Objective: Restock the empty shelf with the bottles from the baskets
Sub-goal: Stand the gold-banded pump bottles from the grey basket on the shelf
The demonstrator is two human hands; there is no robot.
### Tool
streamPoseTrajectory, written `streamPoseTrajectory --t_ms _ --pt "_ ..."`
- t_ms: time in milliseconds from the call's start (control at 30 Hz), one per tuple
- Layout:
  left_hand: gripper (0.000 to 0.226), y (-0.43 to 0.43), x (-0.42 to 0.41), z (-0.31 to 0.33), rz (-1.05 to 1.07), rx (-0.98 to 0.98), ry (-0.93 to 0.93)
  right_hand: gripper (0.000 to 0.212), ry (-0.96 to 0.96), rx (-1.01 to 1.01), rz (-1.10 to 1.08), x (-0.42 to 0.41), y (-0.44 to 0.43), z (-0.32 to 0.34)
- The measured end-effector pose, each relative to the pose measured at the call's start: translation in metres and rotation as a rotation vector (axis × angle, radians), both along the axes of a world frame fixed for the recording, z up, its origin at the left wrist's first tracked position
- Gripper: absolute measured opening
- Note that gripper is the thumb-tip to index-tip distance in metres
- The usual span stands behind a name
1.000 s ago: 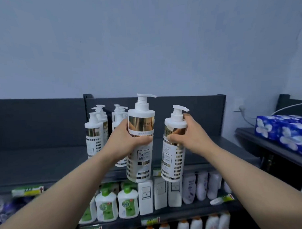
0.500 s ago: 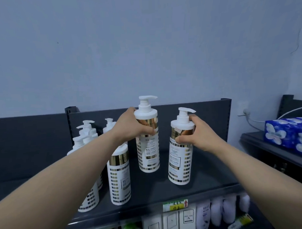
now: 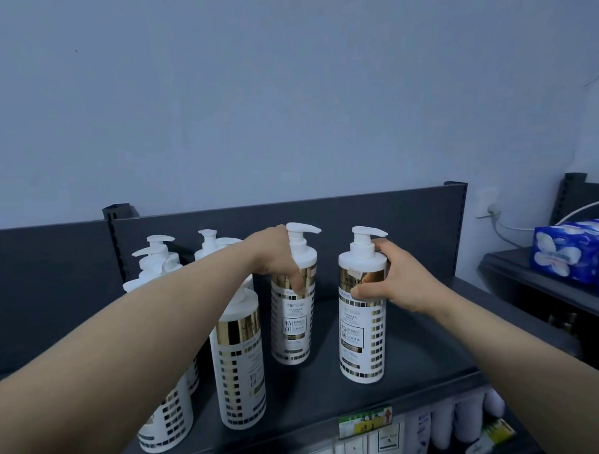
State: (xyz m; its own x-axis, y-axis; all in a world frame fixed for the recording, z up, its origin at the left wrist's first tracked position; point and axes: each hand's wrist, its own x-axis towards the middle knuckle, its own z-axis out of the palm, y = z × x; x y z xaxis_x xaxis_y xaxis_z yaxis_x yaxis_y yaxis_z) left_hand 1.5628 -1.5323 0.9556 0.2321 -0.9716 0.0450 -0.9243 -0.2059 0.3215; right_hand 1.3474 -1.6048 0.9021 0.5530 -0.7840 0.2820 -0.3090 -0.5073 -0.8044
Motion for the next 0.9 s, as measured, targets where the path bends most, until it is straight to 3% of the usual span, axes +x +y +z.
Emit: streamPoseTrajectory --t_ms 100,267,400,567,767,900 --pt "0.048 -0.005 0.002 0.004 -0.018 0.098 0.076 0.063 -0.01 0.01 0.01 0.004 -0.002 -0.006" --pt "0.042 -0.015 0.01 0.001 -0.018 0.193 0.129 0.064 -0.012 0.019 0.02 0.007 -0.006 -0.01" --pt "0.045 -0.022 0.018 0.002 0.035 0.223 0.113 0.064 -0.01 0.026 0.032 0.008 -0.009 -0.015" --pt "0.069 -0.032 0.027 -0.005 0.093 0.243 0.082 0.066 -0.015 0.04 0.047 0.011 -0.012 -0.02" --pt "0.065 -0.037 0.032 -0.003 0.086 0.392 0.173 0.068 -0.022 0.052 0.065 0.016 -0.016 -0.026" --pt "0.061 -0.033 0.032 0.005 0.068 0.376 0.287 0.069 -0.034 0.058 0.079 0.016 -0.016 -0.028"
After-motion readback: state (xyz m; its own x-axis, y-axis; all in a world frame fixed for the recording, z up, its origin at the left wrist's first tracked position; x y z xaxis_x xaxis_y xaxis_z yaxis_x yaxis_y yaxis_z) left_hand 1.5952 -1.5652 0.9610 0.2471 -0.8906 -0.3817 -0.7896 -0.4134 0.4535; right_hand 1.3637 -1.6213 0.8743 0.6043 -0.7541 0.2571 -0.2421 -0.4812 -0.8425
